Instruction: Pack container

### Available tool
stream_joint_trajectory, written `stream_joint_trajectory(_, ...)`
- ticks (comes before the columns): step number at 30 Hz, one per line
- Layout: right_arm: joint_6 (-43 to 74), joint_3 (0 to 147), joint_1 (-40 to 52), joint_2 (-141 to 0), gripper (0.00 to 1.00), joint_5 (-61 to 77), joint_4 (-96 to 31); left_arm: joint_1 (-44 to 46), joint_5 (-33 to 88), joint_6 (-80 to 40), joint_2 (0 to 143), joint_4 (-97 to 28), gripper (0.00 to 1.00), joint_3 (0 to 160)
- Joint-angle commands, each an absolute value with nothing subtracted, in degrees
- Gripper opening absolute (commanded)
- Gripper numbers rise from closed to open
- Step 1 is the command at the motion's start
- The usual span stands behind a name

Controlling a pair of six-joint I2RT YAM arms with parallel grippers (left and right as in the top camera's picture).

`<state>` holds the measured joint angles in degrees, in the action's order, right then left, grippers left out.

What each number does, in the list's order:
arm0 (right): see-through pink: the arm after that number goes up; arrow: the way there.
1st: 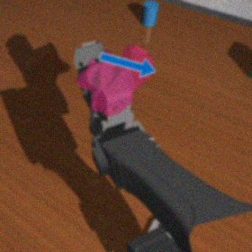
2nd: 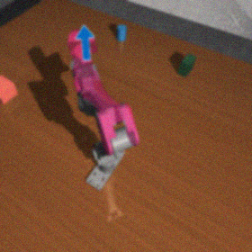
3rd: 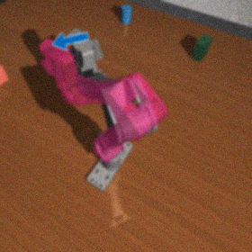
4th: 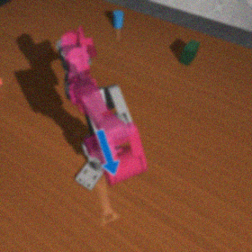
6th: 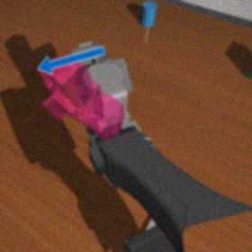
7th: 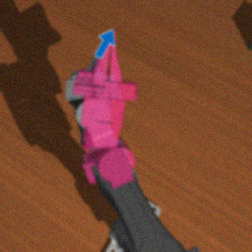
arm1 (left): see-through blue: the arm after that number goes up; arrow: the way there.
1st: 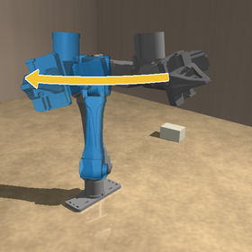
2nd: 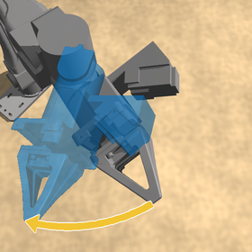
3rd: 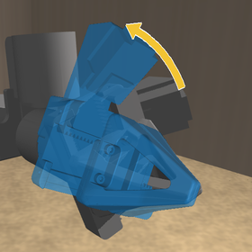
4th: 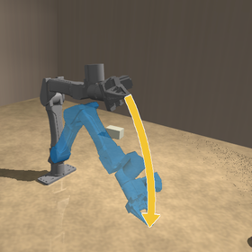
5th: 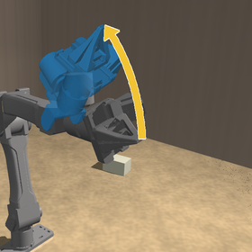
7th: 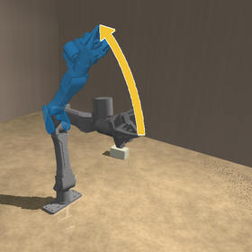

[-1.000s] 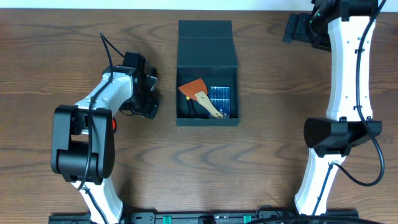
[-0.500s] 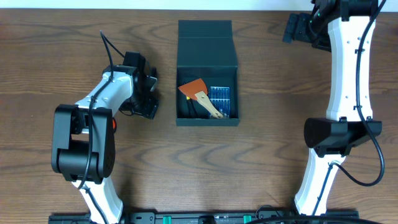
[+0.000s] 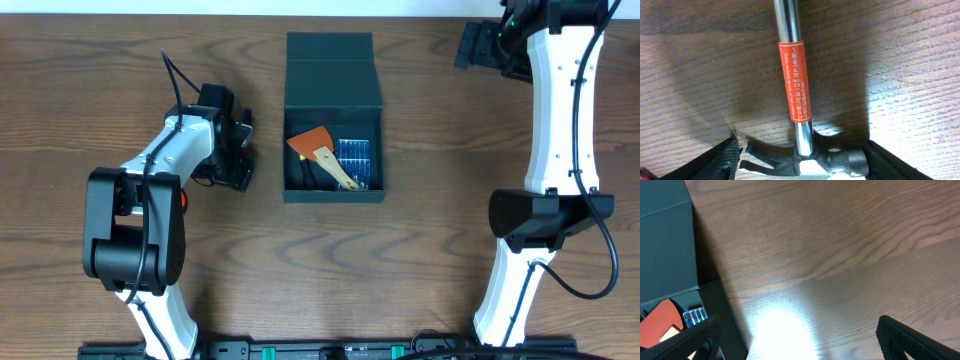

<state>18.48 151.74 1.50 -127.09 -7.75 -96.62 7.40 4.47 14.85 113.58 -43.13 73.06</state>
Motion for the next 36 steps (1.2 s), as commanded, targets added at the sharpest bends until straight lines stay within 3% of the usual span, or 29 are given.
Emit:
stream_joint_trajectory(1,19.0,152.5,1.5,-126.9,0.99,-8.4,-96.7,7.4,5.3,14.5,115.7,-43.4,0.73,73.0)
stream_joint_trajectory(23,19.0,152.5,1.5,-126.9,0.99,-8.4,-96.7,7.4,5.3,14.5,115.7,-43.3,0.58,73.0)
stream_joint_trajectory(36,19.0,152.5,1.5,-126.9,0.99,-8.4,-96.7,7.4,5.2,14.5,113.6,-43.5,0.58,73.2)
